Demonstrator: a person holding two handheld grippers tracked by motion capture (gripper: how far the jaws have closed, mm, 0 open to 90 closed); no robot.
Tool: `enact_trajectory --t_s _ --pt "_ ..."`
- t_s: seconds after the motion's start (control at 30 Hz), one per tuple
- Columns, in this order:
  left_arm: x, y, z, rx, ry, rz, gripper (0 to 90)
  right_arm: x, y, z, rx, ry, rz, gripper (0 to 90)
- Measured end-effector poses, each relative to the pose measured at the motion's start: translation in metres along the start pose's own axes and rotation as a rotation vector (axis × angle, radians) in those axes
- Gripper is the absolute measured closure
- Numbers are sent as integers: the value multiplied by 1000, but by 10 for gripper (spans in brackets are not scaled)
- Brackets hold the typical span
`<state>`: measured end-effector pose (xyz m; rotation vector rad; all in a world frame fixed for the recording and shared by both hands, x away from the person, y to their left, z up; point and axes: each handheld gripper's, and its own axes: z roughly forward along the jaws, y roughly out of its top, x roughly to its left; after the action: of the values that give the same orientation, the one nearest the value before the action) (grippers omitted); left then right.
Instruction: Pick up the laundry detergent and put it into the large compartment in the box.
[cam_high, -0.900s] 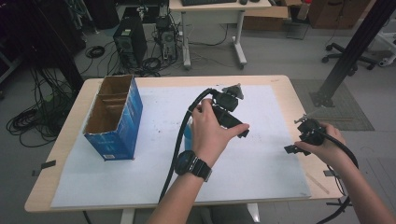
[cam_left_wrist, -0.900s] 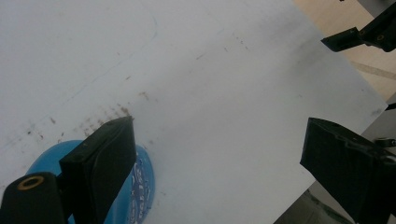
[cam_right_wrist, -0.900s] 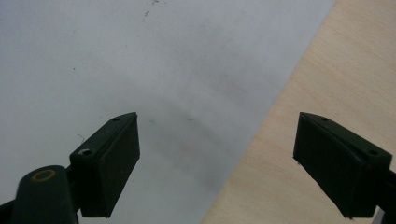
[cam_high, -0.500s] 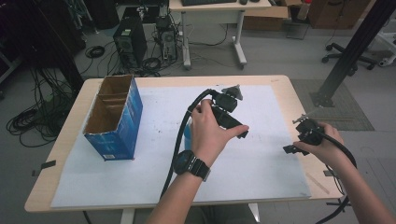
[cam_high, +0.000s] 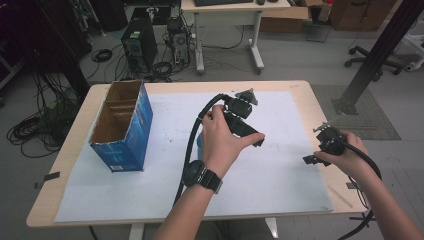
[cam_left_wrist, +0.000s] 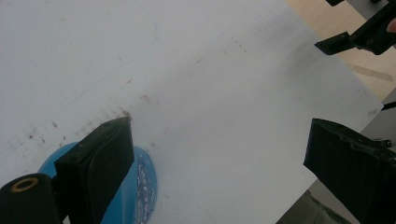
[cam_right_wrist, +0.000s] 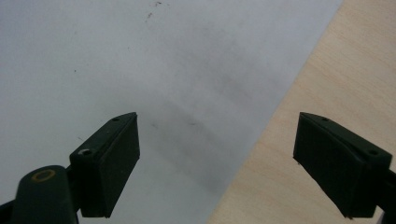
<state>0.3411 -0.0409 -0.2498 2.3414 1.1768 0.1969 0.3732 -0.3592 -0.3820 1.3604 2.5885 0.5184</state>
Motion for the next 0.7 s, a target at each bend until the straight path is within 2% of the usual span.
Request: enact_trajectory --t_s 0.3,0.7 --pt "6 0 -12 -27 9 -13 85 1 0 -1 0 0 0 144" --pt "19 -3 -23 -55 30 -58 89 -3 -2 0 2 2 11 144"
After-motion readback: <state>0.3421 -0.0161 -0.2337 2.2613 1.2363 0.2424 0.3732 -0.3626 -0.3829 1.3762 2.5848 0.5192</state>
